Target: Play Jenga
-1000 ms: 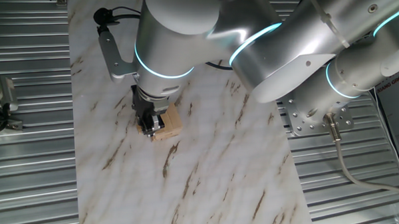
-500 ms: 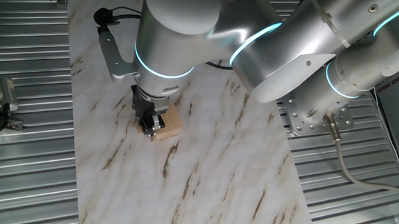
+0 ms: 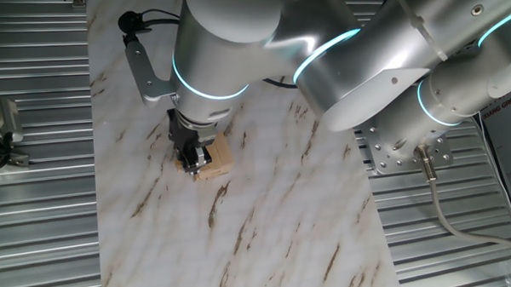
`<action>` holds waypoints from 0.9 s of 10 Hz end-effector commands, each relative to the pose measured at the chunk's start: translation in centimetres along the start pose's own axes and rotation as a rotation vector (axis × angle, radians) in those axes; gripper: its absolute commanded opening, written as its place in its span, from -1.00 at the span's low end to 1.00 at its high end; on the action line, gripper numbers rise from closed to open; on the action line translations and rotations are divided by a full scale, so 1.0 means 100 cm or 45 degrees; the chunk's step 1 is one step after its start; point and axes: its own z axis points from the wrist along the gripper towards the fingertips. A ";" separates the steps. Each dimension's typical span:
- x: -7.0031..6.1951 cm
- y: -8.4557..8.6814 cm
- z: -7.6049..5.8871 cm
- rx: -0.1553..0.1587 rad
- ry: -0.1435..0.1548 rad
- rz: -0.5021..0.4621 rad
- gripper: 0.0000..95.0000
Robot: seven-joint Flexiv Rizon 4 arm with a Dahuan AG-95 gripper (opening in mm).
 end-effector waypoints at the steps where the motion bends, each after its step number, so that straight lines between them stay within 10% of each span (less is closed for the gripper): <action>1: 0.000 0.000 0.000 -0.022 -0.001 -0.018 -0.20; 5: 0.000 0.000 0.000 0.050 -0.034 0.031 -0.20; 9: 0.000 0.000 0.000 0.029 -0.045 0.042 -0.20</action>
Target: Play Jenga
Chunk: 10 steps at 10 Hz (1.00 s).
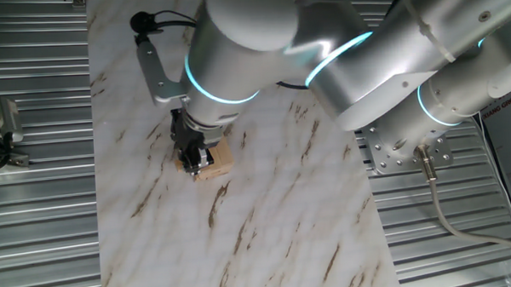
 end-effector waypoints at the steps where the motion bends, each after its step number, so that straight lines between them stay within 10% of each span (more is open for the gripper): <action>1: -0.002 0.001 0.001 -0.028 0.015 -0.007 -0.20; 10: -0.002 0.001 0.001 -0.040 0.019 -0.007 -0.20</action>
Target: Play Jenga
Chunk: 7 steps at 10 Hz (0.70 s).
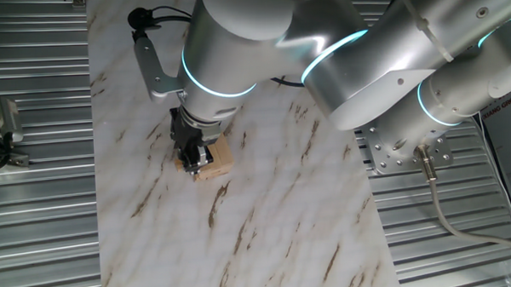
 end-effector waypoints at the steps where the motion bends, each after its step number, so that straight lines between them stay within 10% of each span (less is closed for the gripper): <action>1: 0.000 0.000 0.000 -0.003 -0.002 0.000 -0.20; 4: -0.001 0.000 0.000 0.001 0.007 0.056 -0.20; 5: -0.001 0.000 0.001 0.003 0.009 0.067 -0.60; 7: -0.001 0.000 0.001 0.004 0.008 0.065 -0.60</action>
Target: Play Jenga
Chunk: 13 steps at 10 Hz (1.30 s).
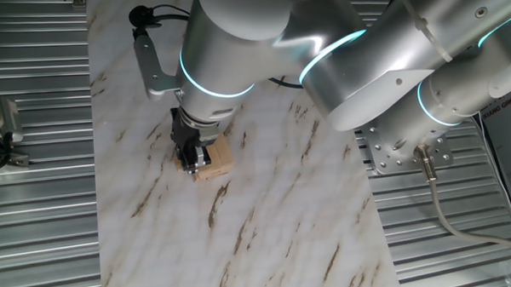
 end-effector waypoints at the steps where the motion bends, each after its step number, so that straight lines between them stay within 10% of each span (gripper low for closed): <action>1: -0.001 0.000 0.001 0.001 -0.003 -0.015 -0.60; 5: -0.001 0.000 0.001 -0.001 -0.003 -0.017 -0.60; 6: -0.002 0.000 0.001 -0.003 -0.001 -0.017 -0.20; 13: -0.002 -0.001 0.004 -0.007 -0.003 -0.023 -0.20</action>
